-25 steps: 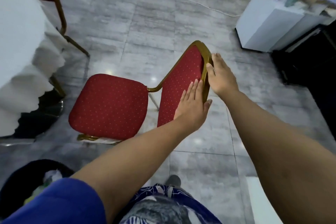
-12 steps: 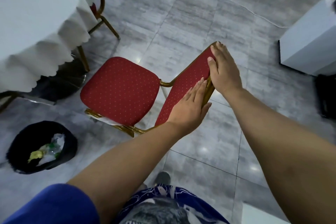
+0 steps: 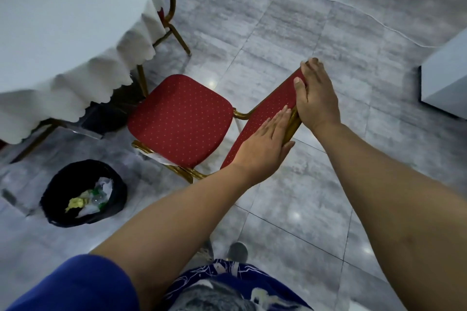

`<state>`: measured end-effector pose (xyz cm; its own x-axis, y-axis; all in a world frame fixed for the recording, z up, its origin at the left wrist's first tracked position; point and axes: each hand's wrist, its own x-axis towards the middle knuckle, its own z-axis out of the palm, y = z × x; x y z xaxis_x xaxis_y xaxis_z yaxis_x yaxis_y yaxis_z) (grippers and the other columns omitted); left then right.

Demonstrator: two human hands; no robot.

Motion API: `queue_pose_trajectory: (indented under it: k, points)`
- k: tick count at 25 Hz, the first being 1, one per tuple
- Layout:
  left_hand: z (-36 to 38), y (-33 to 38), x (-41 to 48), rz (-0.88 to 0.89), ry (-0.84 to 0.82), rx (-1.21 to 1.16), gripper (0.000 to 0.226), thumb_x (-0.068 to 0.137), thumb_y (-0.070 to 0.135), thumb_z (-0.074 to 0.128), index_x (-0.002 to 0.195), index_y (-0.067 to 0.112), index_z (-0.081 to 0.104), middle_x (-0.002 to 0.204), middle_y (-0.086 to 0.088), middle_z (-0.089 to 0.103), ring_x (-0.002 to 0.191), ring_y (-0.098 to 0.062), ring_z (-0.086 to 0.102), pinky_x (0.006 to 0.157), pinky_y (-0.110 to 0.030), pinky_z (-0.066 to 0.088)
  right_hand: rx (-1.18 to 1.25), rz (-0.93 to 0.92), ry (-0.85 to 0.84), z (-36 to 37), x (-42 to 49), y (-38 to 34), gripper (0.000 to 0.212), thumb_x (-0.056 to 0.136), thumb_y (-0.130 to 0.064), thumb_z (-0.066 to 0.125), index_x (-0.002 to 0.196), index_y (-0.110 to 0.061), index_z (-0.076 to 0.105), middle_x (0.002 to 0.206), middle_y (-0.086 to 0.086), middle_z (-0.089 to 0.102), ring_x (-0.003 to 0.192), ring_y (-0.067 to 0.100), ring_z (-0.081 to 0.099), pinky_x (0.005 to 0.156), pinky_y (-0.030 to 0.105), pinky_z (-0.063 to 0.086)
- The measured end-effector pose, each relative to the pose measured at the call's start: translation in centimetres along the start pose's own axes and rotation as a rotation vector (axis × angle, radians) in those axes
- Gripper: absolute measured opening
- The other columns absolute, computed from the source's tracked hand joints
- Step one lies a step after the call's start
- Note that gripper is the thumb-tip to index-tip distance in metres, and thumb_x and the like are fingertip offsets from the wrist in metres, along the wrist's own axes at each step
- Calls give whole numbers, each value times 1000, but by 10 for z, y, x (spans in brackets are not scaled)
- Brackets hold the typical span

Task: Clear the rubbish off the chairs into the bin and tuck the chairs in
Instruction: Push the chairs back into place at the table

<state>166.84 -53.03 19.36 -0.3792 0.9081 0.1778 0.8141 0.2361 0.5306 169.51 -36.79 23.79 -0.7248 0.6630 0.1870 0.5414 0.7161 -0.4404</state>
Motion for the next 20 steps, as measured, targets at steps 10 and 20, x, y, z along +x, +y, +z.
queue_pose_trajectory:
  k: [10, 20]
  points:
    - [-54, -88, 11, -115, 116, 21, 59, 103, 31, 40, 152, 5, 20, 159, -10, 23, 146, -19, 23, 118, -24, 12, 38, -46, -31, 59, 66, -80, 54, 104, -37, 30, 152, -12, 33, 163, 5, 22, 153, 23, 8, 123, 36, 9]
    - [-118, -192, 17, -180, 142, 74, 59, 103, 31, 38, 152, 4, 19, 159, -11, 21, 147, -20, 21, 120, -27, 11, 39, -84, -71, 120, 130, -177, 56, 105, -38, 28, 153, -11, 30, 164, 9, 18, 153, 27, 6, 124, 42, 11]
